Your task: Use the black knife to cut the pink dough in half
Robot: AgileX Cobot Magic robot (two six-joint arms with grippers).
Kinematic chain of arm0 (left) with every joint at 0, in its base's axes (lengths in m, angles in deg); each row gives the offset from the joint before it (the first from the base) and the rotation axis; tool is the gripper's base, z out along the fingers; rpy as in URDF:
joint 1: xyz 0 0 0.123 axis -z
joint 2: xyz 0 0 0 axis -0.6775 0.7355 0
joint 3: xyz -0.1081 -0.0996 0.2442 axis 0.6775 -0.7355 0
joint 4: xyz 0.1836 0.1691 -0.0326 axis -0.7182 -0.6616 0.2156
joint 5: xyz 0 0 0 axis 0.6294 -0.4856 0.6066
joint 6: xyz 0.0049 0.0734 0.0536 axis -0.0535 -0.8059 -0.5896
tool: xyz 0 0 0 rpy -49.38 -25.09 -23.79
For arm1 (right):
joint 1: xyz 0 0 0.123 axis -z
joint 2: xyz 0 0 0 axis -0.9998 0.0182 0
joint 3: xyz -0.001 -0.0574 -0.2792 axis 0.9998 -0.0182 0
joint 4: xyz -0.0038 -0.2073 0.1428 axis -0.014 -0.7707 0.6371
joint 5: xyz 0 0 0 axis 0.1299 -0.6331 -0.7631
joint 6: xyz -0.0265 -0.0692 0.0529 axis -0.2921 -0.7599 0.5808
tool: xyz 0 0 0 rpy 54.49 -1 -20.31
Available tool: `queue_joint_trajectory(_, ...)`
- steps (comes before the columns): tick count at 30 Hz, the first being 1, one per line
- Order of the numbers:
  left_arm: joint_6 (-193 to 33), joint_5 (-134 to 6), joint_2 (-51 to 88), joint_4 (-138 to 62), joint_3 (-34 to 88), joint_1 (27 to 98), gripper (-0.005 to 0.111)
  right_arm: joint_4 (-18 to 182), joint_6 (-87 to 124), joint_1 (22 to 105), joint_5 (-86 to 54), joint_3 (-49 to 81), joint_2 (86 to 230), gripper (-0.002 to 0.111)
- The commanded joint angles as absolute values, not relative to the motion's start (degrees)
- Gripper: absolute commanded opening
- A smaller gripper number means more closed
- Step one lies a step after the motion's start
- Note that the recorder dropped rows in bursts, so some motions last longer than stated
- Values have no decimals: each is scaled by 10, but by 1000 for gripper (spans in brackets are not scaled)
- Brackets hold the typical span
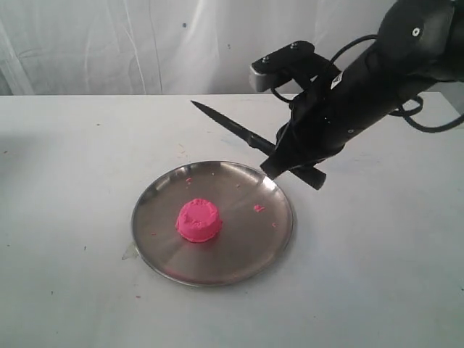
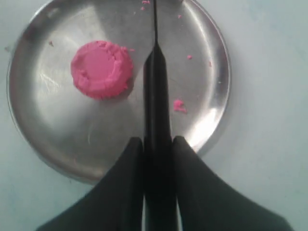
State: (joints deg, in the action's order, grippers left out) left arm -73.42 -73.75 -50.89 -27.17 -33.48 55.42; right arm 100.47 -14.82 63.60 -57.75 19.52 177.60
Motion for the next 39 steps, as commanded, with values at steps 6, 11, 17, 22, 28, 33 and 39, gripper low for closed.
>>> queue_joint_trajectory(6,-730,-737,-512,-268,-337,554,0,760,62,474,-694,193,1716,15)
queue_joint_trajectory(11,-730,-737,-512,-268,-337,554,0,758,121,432,-677,193,1714,15)
queue_joint_trajectory(17,-730,-737,-512,-268,-337,554,0,756,144,430,-672,192,1721,15)
queue_joint_trajectory(22,-730,-737,-512,-268,-337,554,0,756,151,430,-661,192,1755,15)
queue_joint_trajectory(28,-730,-737,-512,-268,-337,554,0,754,166,430,-623,192,1814,15)
queue_joint_trajectory(33,-730,-737,-512,-268,-337,554,0,738,180,430,-599,192,1850,15)
queue_joint_trajectory(39,-730,-737,-512,-268,-337,554,0,678,257,430,-562,178,1863,15)
